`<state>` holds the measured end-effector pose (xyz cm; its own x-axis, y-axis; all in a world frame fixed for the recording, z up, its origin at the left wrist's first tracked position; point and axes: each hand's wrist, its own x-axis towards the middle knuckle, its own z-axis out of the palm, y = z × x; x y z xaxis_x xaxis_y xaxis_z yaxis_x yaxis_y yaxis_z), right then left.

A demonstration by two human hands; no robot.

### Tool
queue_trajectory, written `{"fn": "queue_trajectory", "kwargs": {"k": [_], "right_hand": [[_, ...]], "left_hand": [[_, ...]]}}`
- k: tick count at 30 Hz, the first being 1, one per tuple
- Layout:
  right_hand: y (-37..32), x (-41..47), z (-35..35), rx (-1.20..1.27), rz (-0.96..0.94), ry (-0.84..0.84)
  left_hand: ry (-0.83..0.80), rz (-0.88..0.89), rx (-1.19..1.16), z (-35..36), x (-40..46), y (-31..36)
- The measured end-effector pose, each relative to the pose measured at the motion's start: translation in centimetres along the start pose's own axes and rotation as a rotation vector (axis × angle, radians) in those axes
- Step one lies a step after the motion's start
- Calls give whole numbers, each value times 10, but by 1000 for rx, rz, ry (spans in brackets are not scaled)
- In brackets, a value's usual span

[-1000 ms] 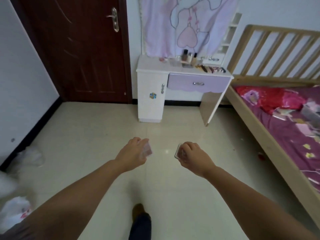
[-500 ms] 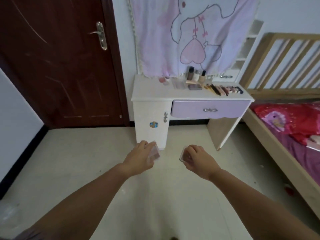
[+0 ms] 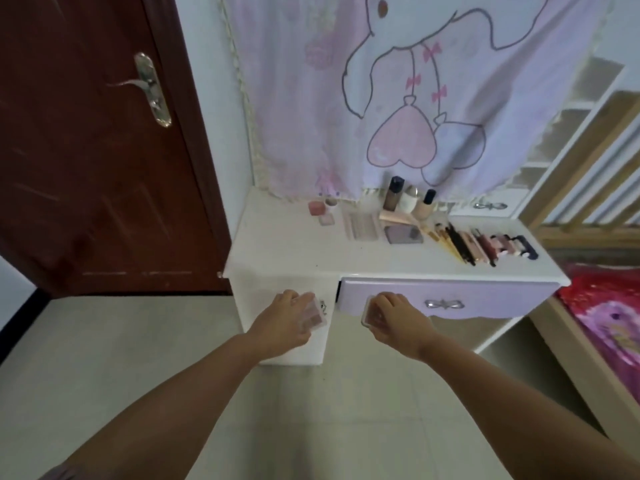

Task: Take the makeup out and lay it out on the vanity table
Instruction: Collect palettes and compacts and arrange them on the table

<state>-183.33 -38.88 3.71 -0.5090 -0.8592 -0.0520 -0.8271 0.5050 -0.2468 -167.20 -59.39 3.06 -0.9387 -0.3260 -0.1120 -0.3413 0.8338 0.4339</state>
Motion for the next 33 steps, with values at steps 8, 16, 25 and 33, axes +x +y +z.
{"fn": "queue_trajectory", "kwargs": {"k": [8, 16, 25, 33], "right_hand": [[84, 123, 2, 51, 93, -30], [122, 209, 20, 82, 95, -122], [159, 246, 35, -20, -108, -273], [160, 244, 21, -16, -39, -254]], "left_hand": [[-150, 90, -27, 4, 172, -14], [-261, 235, 72, 21, 280, -27], [-301, 298, 226, 41, 319, -39], [-370, 284, 280, 28, 327, -31]]}}
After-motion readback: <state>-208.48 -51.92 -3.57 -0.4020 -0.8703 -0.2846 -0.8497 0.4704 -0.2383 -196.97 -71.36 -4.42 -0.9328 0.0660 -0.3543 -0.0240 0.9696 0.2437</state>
